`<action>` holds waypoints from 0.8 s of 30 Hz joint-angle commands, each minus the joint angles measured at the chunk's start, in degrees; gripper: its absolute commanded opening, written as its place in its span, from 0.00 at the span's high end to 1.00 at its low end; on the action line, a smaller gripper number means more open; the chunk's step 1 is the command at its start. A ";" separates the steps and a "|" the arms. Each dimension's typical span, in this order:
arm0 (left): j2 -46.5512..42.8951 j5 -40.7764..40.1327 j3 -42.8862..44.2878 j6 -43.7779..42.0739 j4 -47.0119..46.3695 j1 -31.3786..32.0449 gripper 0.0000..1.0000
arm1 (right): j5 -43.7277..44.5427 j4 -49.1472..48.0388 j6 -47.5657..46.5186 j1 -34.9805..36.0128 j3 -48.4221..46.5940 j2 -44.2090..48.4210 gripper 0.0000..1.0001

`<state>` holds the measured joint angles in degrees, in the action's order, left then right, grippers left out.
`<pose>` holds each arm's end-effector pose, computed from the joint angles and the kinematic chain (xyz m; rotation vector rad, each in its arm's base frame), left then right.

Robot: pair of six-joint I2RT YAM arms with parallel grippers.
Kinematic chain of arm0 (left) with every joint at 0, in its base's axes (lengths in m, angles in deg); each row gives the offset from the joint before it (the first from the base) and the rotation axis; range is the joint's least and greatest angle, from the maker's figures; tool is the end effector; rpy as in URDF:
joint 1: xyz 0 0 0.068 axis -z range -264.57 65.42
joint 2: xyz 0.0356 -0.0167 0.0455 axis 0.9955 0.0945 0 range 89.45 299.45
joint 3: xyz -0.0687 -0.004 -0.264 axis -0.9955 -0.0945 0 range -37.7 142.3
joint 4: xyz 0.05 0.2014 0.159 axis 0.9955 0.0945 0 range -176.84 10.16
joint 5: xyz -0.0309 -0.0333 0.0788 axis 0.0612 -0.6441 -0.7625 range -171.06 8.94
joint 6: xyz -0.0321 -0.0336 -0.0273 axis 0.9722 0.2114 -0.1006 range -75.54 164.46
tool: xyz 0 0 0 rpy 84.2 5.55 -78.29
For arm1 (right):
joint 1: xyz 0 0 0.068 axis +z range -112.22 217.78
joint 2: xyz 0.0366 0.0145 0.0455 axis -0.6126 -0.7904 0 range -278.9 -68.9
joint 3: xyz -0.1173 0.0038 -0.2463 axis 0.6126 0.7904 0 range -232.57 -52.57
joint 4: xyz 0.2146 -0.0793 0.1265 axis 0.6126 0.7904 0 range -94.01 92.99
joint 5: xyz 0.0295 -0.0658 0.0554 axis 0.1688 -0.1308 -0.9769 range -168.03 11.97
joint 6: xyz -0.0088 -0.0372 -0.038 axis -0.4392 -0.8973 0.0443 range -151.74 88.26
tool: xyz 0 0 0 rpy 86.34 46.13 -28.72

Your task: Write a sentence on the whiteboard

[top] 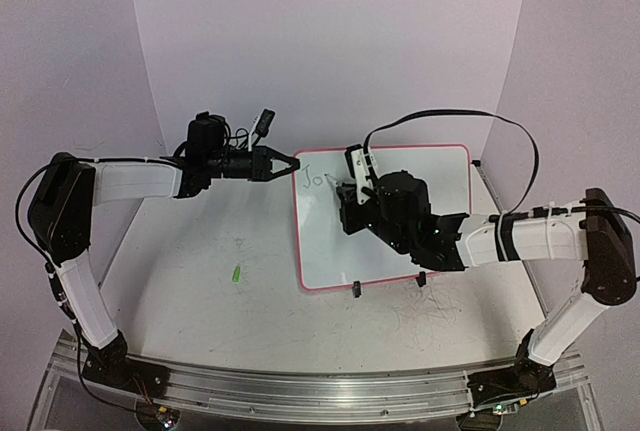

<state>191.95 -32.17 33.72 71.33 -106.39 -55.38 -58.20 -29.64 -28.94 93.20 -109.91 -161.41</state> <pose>0.3478 -0.2250 0.2768 0.7123 1.8058 -1.4286 0.2214 0.2997 0.2675 -0.5371 1.6635 0.4477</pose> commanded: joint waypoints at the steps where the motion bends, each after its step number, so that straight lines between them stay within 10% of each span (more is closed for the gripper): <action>1: -2.04 0.83 -0.23 0.28 -2.07 0.00 1.00 | 0.92 1.25 1.24 0.01 -0.38 0.22 1.00; 24: -2.04 0.93 -0.31 0.21 -2.07 -0.01 1.00 | 5.65 2.70 3.12 0.71 1.63 2.57 1.00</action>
<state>191.95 -32.16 33.72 71.33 -106.39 -55.38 -56.90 -28.52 -26.91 94.11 -108.25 -160.61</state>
